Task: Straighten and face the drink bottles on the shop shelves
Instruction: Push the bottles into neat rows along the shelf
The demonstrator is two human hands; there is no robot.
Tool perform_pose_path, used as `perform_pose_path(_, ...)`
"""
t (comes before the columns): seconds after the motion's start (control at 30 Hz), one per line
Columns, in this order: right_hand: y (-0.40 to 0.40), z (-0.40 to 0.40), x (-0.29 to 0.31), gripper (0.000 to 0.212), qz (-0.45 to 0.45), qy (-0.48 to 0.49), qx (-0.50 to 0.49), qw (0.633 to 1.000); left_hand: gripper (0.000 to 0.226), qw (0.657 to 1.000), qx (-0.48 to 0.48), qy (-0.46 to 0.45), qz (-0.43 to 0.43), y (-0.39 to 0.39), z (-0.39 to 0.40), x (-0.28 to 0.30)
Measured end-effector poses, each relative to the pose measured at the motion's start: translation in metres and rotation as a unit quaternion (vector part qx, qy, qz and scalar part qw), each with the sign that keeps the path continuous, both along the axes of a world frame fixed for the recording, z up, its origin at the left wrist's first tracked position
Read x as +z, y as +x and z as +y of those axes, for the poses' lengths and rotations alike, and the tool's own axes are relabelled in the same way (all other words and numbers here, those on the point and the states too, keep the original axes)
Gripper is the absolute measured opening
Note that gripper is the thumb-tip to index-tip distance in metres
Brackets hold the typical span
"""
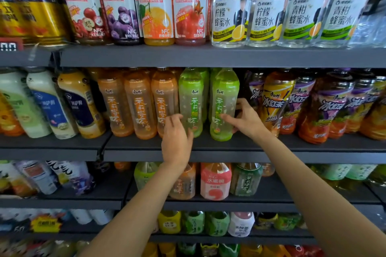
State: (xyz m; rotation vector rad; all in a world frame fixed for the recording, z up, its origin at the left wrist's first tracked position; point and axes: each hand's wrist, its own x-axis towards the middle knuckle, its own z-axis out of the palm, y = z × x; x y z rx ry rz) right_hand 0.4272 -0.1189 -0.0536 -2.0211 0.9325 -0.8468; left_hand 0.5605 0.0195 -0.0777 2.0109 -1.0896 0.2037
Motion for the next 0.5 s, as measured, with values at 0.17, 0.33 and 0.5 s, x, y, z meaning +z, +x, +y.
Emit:
perform_pose_path(0.17, 0.006, 0.004, -0.014, 0.063, 0.065, -0.098, -0.047, 0.992, 0.052, 0.997, 0.017, 0.054, -0.048, -0.009, -0.008, 0.004)
perform_pose_path(0.33, 0.004, -0.002, -0.004, 0.057, 0.059, -0.078, 0.007, 0.995, 0.049, 0.999, 0.022, 0.038, -0.015, -0.011, -0.017, -0.004)
perform_pose_path(0.5, 0.008, 0.000, -0.004, 0.052, 0.036, -0.048, 0.030, 0.998, 0.043, 0.999, 0.024, 0.008, -0.019, -0.010, -0.018, -0.009)
